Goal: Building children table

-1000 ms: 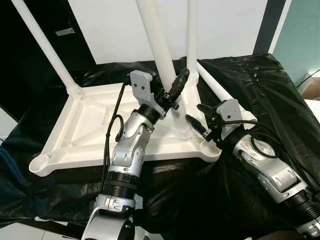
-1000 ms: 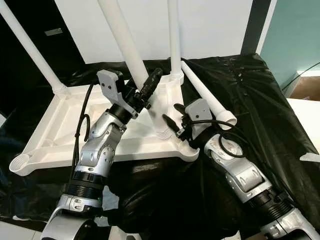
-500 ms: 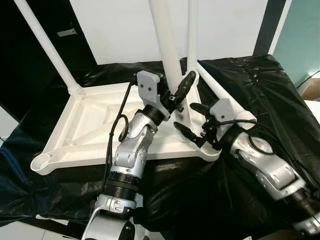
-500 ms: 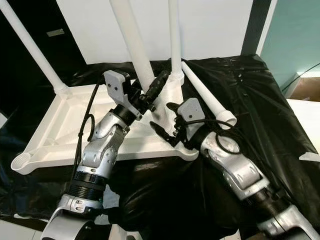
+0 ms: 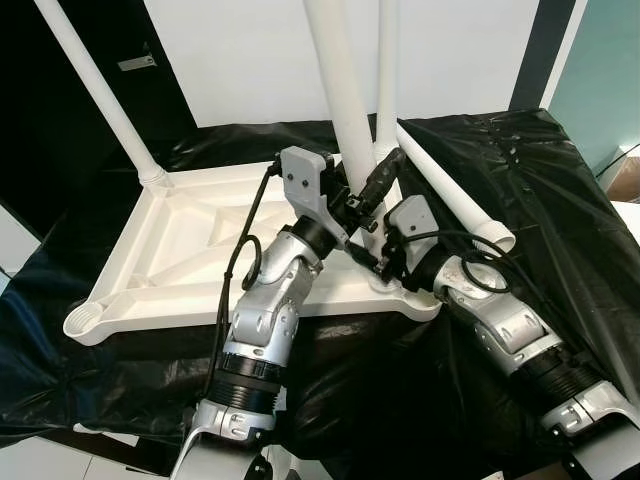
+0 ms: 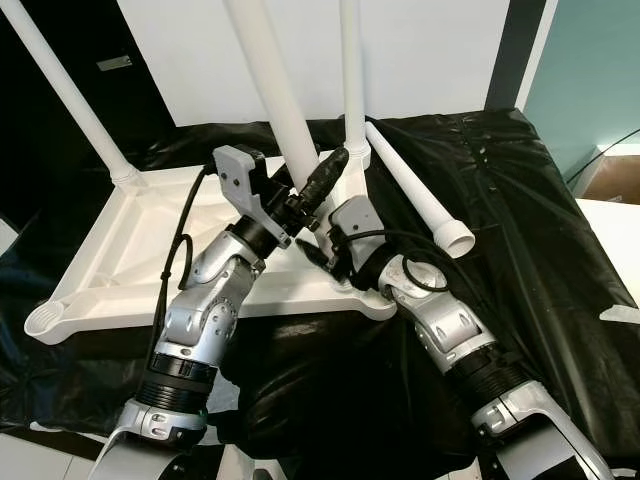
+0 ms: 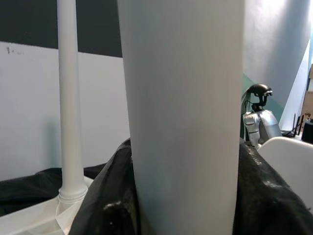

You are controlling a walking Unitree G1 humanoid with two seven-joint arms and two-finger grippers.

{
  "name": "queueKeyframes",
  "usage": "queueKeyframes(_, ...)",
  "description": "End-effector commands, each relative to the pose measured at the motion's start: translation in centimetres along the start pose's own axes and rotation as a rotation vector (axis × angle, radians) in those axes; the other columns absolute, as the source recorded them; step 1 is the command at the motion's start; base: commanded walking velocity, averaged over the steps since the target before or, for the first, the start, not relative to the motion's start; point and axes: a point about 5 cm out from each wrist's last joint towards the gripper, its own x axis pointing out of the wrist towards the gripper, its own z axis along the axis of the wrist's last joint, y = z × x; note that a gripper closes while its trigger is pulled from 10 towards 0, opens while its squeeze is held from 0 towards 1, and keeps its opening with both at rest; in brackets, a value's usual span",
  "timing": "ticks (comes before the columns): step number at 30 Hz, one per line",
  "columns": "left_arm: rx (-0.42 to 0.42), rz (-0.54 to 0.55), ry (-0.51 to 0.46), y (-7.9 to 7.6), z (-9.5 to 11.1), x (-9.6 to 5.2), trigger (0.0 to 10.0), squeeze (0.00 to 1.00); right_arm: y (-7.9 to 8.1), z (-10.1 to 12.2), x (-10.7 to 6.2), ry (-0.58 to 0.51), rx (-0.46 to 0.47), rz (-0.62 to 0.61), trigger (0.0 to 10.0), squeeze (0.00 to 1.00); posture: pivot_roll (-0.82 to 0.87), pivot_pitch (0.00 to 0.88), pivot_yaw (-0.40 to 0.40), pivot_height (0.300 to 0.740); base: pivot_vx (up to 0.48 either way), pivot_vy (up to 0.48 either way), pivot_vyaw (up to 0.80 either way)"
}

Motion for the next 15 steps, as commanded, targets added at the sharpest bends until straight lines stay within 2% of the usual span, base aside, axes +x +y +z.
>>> queueKeyframes(1,-0.002,-0.009,0.003,0.08,-0.13,-0.28,10.0,1.00,0.71,0.65,0.18,-0.036,-0.004,0.039,0.0,0.00,-0.05,0.000,0.094,0.740,0.000,0.000,0.00)
queueKeyframes(4,-0.003,-0.004,-0.009,0.16,-0.07,-0.36,10.0,1.00,0.80,0.65,-0.13,-0.036,-0.004,0.039,0.0,0.00,-0.05,0.000,0.094,0.740,0.000,0.000,0.00)
queueKeyframes(5,-0.007,0.002,-0.021,0.19,0.02,-0.40,3.3,1.00,0.89,0.64,-0.32,-0.039,-0.009,0.039,0.0,0.00,-0.05,0.000,0.094,0.740,0.000,0.000,0.00)
queueKeyframes(6,-0.007,0.002,-0.021,0.19,0.02,-0.40,3.3,1.00,0.89,0.64,-0.32,-0.039,-0.009,0.039,0.0,0.00,-0.05,0.000,0.094,0.740,0.000,0.000,0.00)
queueKeyframes(7,-0.010,0.002,-0.032,0.19,0.13,-0.30,0.0,1.00,0.99,0.79,-0.45,-0.043,-0.024,0.037,0.0,0.00,-0.07,0.000,0.105,0.740,0.000,0.000,0.00)
queueKeyframes(8,-0.011,-0.009,-0.041,0.06,0.23,-0.13,0.0,1.00,1.01,0.94,-0.46,-0.040,-0.069,0.029,0.0,0.00,-0.07,0.000,0.105,0.740,0.000,0.000,0.00)
queueKeyframes(9,-0.011,-0.018,-0.045,-0.05,0.29,0.02,0.0,1.00,1.01,1.08,-0.44,-0.039,-0.102,0.021,3.3,0.00,-0.08,0.000,0.106,0.740,0.000,0.000,0.00)
queueKeyframes(12,-0.010,-0.024,-0.047,-0.12,0.32,0.11,0.0,1.00,1.01,1.15,-0.42,-0.037,-0.122,0.015,3.3,0.00,-0.08,0.000,0.106,0.740,0.000,0.000,0.00)
queueKeyframes(13,-0.007,-0.032,-0.045,-0.23,0.31,0.18,0.0,1.00,0.98,1.24,-0.39,-0.034,-0.133,0.006,10.0,0.00,-0.09,0.000,0.106,0.740,0.000,0.000,0.00)
queueKeyframes(15,-0.001,-0.038,-0.042,-0.34,0.25,0.21,0.0,1.00,1.05,1.44,-0.41,-0.034,-0.140,-0.001,10.0,0.00,-0.09,0.000,0.106,0.740,0.000,0.000,0.00)
